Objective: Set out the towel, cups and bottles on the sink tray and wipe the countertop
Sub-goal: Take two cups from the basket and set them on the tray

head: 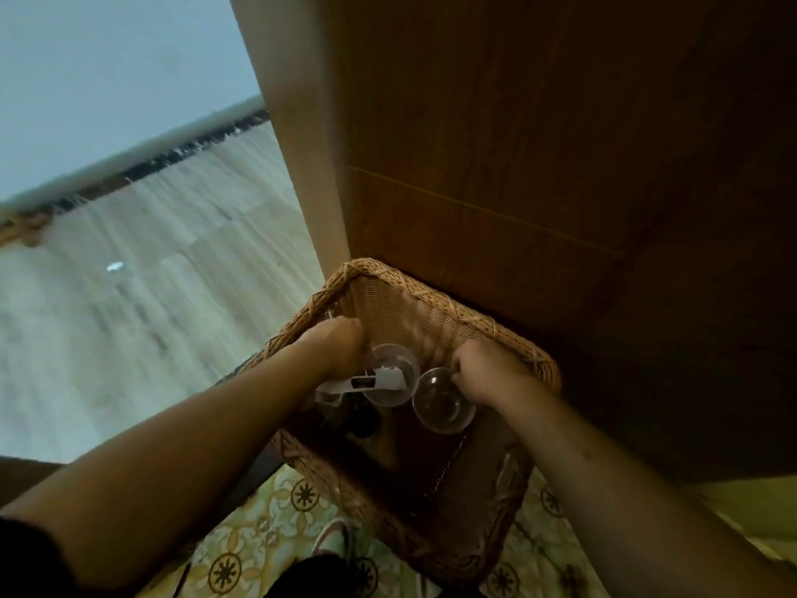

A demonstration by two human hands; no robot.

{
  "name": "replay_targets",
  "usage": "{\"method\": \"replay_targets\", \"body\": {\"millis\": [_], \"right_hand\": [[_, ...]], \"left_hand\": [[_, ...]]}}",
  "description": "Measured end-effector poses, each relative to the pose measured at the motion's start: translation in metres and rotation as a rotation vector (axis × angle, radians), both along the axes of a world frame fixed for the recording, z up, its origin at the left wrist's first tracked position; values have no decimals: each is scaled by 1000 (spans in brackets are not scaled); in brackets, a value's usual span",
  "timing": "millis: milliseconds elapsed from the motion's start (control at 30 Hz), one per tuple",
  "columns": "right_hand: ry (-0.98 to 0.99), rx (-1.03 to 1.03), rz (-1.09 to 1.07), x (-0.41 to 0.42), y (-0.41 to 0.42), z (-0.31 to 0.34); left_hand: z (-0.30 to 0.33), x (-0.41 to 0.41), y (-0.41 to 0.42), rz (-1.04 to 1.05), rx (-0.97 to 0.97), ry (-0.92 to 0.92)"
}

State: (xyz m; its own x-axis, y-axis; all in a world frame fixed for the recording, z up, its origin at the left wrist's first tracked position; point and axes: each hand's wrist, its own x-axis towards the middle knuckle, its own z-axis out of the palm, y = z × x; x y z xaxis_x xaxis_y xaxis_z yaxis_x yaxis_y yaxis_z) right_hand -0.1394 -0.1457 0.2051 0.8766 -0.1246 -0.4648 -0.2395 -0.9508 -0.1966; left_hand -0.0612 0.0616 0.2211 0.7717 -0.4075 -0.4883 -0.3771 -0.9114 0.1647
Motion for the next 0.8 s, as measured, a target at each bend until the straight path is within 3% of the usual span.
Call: {"method": "replay_targets", "body": {"millis": [367, 800], "right_hand": [[-102, 96, 415, -8, 38, 98], [-204, 275, 959, -68, 267, 150]], "left_hand": [[77, -103, 68, 512, -154, -59], [129, -306, 271, 1182, -402, -199]]}}
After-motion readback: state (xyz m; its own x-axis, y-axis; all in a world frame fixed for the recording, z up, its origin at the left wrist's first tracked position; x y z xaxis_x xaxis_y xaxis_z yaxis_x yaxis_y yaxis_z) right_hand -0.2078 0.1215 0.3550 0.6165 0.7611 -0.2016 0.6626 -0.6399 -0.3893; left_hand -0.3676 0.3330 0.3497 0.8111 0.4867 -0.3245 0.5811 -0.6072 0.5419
